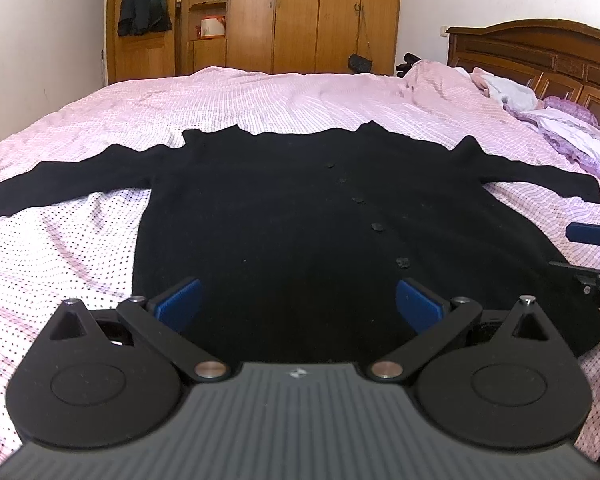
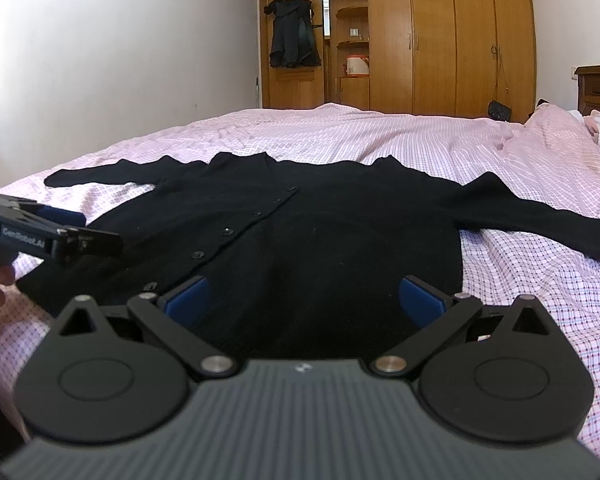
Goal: Fold small clothes
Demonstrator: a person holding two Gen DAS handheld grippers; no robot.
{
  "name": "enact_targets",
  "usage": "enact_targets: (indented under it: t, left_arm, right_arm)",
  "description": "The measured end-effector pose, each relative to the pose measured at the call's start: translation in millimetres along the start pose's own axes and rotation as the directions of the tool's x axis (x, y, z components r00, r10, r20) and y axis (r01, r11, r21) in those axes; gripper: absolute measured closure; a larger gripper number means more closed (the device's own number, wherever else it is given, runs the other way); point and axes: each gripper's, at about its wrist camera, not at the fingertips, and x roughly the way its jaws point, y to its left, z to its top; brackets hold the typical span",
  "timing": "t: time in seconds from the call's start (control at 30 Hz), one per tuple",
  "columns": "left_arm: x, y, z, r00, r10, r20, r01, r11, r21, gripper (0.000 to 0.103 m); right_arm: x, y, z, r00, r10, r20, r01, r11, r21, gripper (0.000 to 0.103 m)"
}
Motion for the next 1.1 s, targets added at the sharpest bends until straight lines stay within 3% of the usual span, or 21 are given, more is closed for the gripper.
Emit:
enact_targets:
  t: [1.1]
  left_arm:
    - [-0.3,5.8,4.2,1.000,0.020,-0.007,-0.020,0.999,-0.029,0.000]
  right_arm:
    - [4.5,-0.4,-0.7,1.000,0.030,-0.003,-0.030,0.999,0.034,0.000]
